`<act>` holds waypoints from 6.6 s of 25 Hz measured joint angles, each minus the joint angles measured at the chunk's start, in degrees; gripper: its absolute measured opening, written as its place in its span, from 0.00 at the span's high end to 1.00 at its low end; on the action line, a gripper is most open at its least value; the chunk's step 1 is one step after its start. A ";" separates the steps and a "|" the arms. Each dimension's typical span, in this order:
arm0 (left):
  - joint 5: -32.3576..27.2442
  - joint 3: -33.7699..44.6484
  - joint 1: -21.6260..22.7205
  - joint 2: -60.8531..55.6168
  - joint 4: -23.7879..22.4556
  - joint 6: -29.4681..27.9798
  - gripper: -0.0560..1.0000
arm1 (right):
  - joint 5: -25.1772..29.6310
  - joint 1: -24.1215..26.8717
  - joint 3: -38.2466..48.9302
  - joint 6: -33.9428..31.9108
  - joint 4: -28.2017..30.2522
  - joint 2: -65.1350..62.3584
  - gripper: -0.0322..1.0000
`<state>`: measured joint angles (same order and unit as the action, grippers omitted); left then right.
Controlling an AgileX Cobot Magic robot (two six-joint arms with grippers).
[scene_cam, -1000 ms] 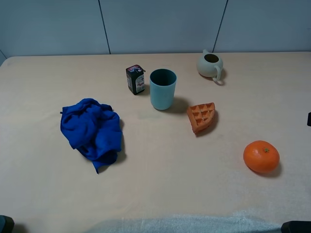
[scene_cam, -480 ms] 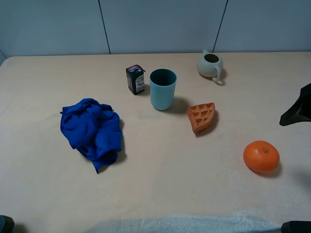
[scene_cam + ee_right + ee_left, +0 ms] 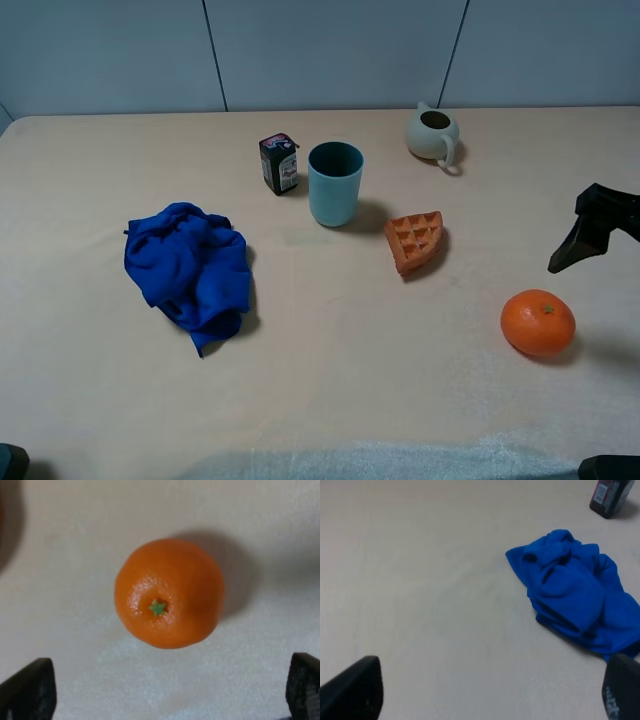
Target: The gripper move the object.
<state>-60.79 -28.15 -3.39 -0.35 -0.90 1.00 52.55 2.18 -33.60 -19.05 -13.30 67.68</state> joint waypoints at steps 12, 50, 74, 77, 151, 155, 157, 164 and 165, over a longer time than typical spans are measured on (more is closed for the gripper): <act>0.00 0.00 0.00 0.00 0.00 0.00 0.11 | -2.88 0.00 0.00 0.00 -0.24 5.53 0.30; 0.00 0.00 0.00 0.00 0.00 0.00 0.11 | -14.97 -9.00 -0.11 -5.31 3.25 27.95 0.30; 0.00 0.00 0.00 0.00 0.00 0.00 0.11 | -16.40 -9.00 -0.12 -4.92 3.32 30.49 0.30; 0.00 0.00 0.00 0.00 0.00 0.00 0.11 | -17.11 -9.00 -0.12 -4.89 3.32 30.49 0.30; 0.00 0.00 0.00 0.00 0.00 0.00 0.11 | 4.65 -9.00 -35.64 -1.04 14.40 26.44 0.43; 0.00 0.00 0.00 0.00 0.00 0.00 0.11 | 4.83 -9.00 -40.06 -0.18 16.60 29.55 0.43; 0.00 0.00 0.00 0.00 0.00 0.00 0.11 | 4.42 -9.00 -41.87 0.28 17.29 31.06 0.43; 0.00 0.00 0.00 0.00 0.00 0.00 0.11 | 3.29 -9.00 -51.12 3.02 19.66 38.07 0.43; 0.00 0.00 0.00 0.00 0.00 0.00 0.11 | 3.29 -9.00 -52.47 3.46 19.95 39.37 0.43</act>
<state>-60.79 -28.15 -3.39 -0.35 -0.90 1.00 55.85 -6.82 -86.07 -15.59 6.65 107.05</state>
